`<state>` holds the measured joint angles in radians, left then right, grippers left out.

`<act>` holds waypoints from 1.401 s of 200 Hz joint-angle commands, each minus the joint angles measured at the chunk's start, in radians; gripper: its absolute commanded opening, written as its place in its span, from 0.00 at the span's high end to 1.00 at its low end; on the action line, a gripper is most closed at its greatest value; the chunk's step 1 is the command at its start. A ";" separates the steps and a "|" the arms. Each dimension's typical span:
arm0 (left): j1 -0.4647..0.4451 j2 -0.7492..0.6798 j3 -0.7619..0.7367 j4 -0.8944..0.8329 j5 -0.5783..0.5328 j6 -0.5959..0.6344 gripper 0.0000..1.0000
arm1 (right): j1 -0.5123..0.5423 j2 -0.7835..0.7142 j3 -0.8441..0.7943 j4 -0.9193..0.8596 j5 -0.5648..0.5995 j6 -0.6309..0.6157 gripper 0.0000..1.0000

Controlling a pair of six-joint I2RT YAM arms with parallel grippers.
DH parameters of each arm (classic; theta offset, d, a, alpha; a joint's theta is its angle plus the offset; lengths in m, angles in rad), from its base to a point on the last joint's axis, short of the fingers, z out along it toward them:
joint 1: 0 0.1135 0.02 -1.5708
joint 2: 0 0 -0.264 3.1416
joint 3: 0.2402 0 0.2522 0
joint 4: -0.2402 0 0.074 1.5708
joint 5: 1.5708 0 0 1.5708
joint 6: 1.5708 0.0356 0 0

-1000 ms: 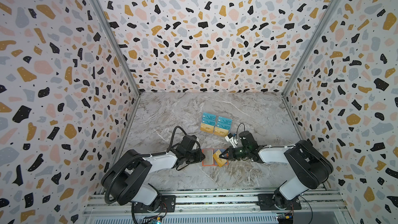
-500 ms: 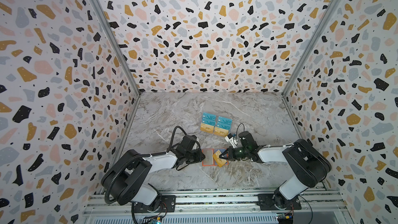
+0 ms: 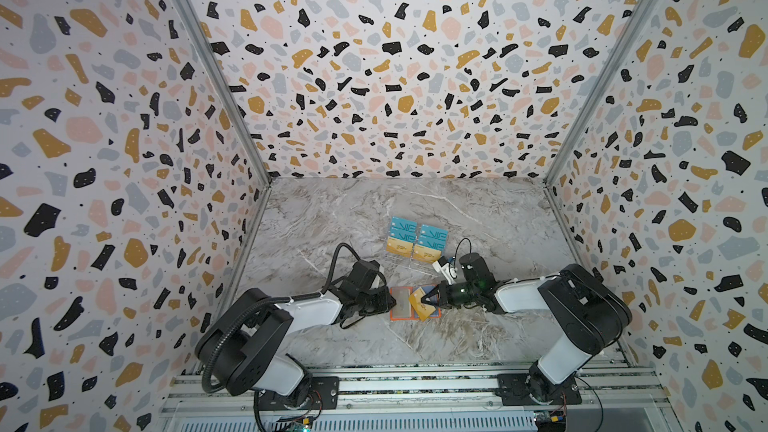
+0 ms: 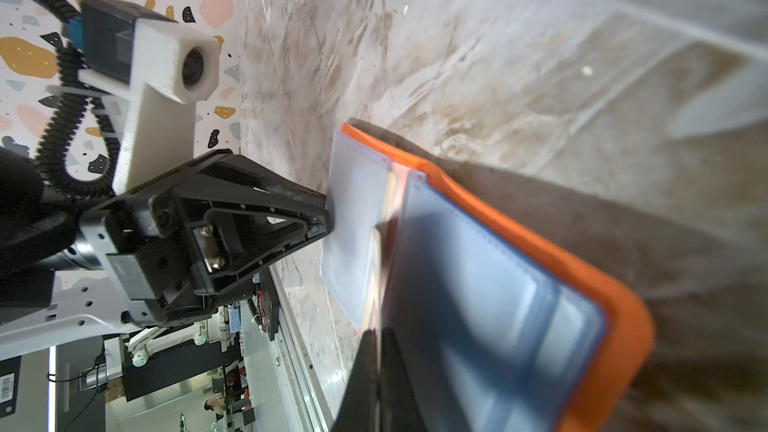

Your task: Put the credit cards into the card holder

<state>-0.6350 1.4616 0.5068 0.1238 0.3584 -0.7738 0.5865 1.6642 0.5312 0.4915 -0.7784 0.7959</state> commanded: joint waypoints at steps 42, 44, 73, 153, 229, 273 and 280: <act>-0.006 0.007 -0.008 -0.037 0.008 -0.001 0.81 | 0.009 0.050 0.010 0.117 -0.004 0.060 1.00; -0.006 0.007 -0.008 -0.037 0.007 -0.002 0.81 | 0.010 0.050 0.011 0.118 -0.004 0.061 1.00; -0.006 0.006 -0.011 -0.029 0.007 -0.004 0.81 | 0.018 0.071 0.001 0.173 0.011 0.100 1.00; -0.006 0.007 -0.013 -0.037 0.009 -0.004 0.81 | 0.038 0.086 -0.050 0.284 0.067 0.186 1.00; -0.006 0.016 -0.007 -0.032 0.022 0.005 0.81 | 0.060 0.123 -0.085 0.383 0.096 0.246 1.00; -0.006 0.021 -0.004 -0.035 0.021 0.005 0.82 | 0.070 0.140 -0.106 0.453 0.127 0.275 1.00; -0.005 0.021 -0.004 -0.034 0.022 0.002 0.82 | 0.072 0.144 -0.112 0.468 0.133 0.283 1.00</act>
<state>-0.6350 1.4628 0.5068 0.1238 0.3614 -0.7742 0.6506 1.7939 0.4419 0.9119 -0.6827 1.0470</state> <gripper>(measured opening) 0.184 0.056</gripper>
